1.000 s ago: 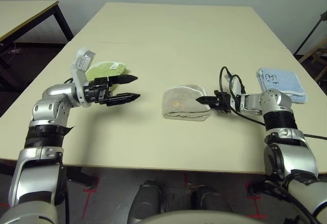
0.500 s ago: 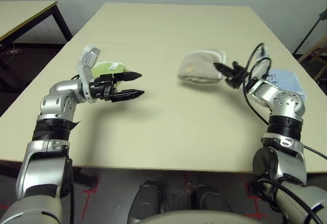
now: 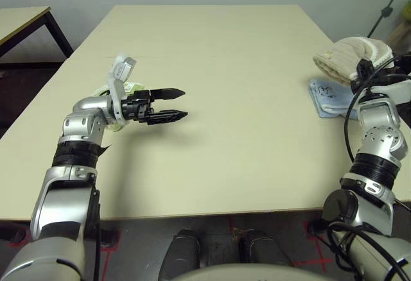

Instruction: Fold the towel and set it aside.

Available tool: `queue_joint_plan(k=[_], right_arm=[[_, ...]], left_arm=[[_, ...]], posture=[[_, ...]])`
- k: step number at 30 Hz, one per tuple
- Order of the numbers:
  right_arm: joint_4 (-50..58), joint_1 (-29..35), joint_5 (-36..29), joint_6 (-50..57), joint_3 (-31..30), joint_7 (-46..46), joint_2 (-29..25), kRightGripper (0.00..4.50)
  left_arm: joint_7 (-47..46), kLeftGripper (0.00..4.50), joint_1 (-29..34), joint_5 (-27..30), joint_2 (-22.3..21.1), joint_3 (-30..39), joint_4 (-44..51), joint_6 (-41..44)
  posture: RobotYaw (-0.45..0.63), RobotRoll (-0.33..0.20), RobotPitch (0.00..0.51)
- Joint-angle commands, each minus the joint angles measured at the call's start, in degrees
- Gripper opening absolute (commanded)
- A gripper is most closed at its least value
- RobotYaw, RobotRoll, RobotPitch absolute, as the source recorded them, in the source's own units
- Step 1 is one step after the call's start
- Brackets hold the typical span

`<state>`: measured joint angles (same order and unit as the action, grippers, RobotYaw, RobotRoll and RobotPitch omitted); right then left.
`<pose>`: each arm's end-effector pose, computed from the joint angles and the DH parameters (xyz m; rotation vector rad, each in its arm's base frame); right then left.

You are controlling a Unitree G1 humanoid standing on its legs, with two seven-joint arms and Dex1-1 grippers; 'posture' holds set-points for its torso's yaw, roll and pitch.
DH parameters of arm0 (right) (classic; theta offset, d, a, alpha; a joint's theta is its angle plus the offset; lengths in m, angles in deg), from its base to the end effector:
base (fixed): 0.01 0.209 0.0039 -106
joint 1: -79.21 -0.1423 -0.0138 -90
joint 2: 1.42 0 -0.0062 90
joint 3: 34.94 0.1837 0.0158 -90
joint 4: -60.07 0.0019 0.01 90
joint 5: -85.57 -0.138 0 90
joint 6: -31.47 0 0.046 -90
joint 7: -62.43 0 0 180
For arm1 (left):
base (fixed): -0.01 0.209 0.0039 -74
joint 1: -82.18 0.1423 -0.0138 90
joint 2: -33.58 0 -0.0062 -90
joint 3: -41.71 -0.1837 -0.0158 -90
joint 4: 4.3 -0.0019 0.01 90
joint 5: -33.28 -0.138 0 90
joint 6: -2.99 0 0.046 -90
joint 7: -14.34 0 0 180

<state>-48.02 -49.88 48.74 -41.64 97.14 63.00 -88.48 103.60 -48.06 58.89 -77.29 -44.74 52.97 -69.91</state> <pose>0.2886 -0.2785 0.1545 0.7907 -0.3035 -0.3111 0.3114 0.2837 0.1650 -0.0086 0.1001 -1.3479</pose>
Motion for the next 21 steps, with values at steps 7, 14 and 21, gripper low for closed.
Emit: queue_joint_plan(k=[7, 14, 21], right_arm=[[-19.45, -3.17, -0.16, -7.53, -0.19, -4.29, -5.12, 0.02], [-23.35, -1.80, 0.68, -8.63, -1.54, -5.37, -6.47, 1.54], [-7.34, 5.18, -2.67, -1.55, -2.09, -1.78, -3.19, 4.09]], left_arm=[[-0.16, 4.50, 0.72, -0.09, -0.10, 0.05, 1.23, 0.64], [-0.58, 4.50, 1.87, 0.57, -0.76, 0.62, 2.98, 2.80], [-0.98, 4.50, 3.15, 1.44, -1.23, 0.68, 4.98, 6.31]], posture=[[0.03, 0.000, 0.050], [0.04, 0.000, 0.049], [0.01, 0.000, 0.069]])
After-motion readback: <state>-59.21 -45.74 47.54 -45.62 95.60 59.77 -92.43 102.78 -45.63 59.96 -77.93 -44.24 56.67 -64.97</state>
